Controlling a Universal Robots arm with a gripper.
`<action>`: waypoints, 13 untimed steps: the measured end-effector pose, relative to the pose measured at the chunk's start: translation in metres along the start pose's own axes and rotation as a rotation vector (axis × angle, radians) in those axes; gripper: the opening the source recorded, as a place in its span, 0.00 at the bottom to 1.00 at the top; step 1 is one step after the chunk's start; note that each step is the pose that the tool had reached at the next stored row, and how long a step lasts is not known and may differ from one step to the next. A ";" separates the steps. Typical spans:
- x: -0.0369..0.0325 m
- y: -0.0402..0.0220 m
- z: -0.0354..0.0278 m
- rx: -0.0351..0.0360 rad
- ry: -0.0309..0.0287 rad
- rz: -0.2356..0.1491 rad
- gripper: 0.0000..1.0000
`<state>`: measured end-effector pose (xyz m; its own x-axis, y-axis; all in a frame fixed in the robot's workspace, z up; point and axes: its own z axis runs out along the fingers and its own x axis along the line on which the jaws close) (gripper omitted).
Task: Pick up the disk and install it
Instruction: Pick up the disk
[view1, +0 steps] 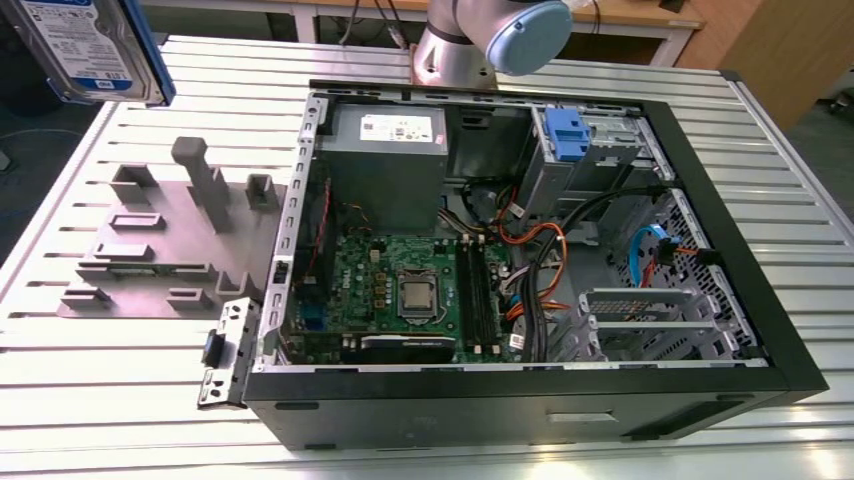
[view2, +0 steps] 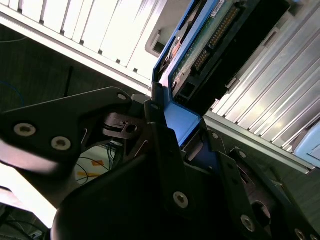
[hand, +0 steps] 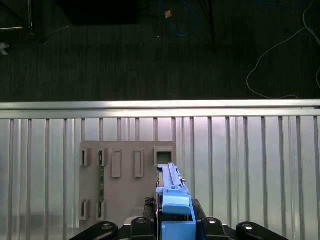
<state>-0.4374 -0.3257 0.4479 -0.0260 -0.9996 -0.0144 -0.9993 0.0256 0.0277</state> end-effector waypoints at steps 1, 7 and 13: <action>0.0000 0.0000 0.0000 0.0001 0.0000 0.000 0.36; 0.0000 0.0001 -0.0027 0.0001 0.0000 0.000 0.36; -0.0001 0.0002 -0.0058 0.0000 0.0000 0.000 0.36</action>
<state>-0.4374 -0.3257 0.4538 -0.0260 -0.9996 -0.0145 -0.9993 0.0256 0.0277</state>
